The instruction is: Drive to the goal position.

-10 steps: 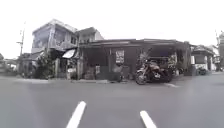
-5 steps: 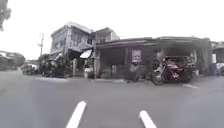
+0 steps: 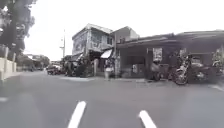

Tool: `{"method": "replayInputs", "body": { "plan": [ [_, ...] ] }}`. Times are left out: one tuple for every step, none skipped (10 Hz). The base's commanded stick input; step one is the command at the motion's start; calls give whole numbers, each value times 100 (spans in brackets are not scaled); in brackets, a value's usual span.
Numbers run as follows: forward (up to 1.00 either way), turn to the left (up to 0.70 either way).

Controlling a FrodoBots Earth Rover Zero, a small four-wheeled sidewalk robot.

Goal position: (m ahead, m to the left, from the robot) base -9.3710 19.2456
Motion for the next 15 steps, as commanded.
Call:
{"method": "replayInputs", "body": {
  "plan": [
    [85, 34],
    [85, 34],
    [85, 34],
    [85, 34],
    [85, 34],
    [85, 34],
    [85, 29],
    [85, 2],
    [85, 0],
    [85, 0],
    [85, 5],
    [85, 7],
    [85, 0],
    [85, 0],
    [85, 0]
  ]
}}
